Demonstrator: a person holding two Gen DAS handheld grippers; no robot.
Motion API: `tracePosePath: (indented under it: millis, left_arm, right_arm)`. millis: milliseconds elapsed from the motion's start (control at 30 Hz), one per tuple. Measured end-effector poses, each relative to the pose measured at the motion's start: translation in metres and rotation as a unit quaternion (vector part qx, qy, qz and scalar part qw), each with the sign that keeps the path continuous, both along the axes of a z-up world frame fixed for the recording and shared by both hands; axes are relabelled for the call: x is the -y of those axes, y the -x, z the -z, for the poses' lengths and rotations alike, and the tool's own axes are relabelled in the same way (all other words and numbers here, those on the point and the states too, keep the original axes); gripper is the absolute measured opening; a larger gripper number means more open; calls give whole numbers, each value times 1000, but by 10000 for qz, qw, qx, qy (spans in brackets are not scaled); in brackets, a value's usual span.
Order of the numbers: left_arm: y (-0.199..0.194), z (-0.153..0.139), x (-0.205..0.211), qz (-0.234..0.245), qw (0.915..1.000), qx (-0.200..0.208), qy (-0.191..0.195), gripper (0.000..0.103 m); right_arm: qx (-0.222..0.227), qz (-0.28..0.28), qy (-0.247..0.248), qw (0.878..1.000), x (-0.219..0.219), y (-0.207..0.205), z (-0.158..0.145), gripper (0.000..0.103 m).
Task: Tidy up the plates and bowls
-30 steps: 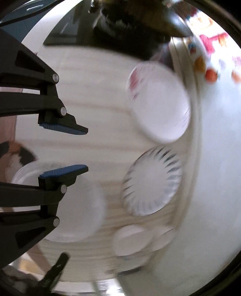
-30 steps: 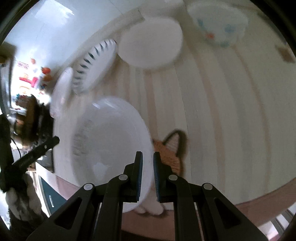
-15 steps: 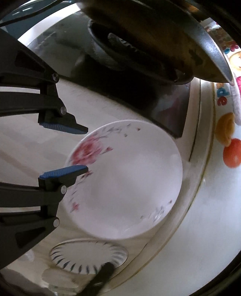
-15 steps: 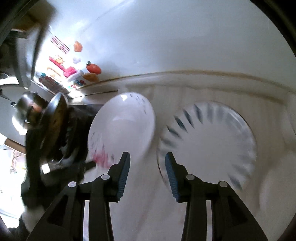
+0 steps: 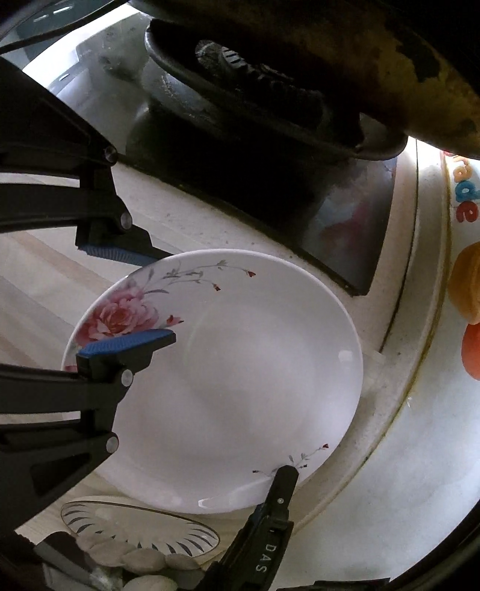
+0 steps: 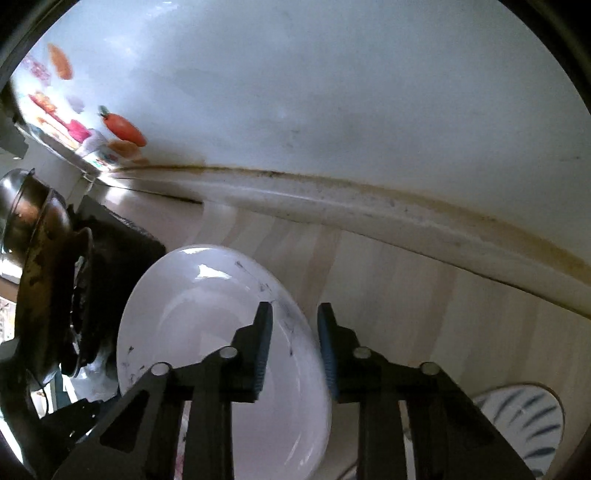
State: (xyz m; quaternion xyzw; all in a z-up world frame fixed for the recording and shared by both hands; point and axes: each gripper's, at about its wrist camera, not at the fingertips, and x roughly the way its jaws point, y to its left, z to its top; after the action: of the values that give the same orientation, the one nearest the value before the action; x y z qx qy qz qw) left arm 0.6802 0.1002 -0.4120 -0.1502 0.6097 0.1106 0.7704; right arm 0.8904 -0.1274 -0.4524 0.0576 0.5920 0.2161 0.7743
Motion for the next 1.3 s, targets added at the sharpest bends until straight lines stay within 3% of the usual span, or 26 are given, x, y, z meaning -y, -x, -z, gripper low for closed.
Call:
tracePosePath:
  millis: [367, 667, 800, 1000, 1300]
  left_arm:
    - [35, -4, 8, 64, 9998, 169, 36, 30]
    - [65, -54, 26, 312, 9980, 538, 84, 30]
    - [87, -88, 47, 558, 9964, 617, 160, 30]
    - [124, -107, 96, 991, 9932, 552, 273, 30]
    - [173, -90, 167, 1771, 9835, 48, 377, 30]
  right_arm:
    - [114, -43, -282, 9995, 15, 12, -8, 18]
    - [227, 141, -616, 9977, 58, 53, -46, 17]
    - [313, 330, -808, 9957, 91, 87, -72, 17]
    - [394, 666, -989, 9921, 149, 163, -107, 17]
    - [132, 1173, -1002, 9879, 235, 285, -108, 17]
